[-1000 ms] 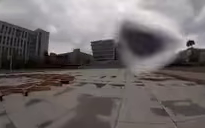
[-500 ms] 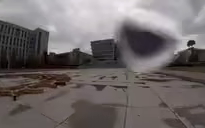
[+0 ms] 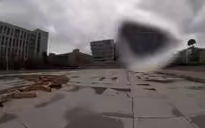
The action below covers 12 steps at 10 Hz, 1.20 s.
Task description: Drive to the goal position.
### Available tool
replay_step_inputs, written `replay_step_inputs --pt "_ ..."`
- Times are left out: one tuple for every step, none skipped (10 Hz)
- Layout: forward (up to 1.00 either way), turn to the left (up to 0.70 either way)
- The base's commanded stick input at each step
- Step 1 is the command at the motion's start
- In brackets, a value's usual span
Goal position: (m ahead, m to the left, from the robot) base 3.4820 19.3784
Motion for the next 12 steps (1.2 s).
replay_step_inputs --pt "0.7 0.0" --pt "0.7 0.0" --pt "0.7 0.0" --pt "0.7 0.0" --pt "0.7 0.0" --pt "0.7 0.0" --pt "0.7 0.01" --pt "0.7 0.02" --pt "0.7 0.02" --pt "0.7 0.02" --pt "0.7 0.02" --pt "0.7 0.02"
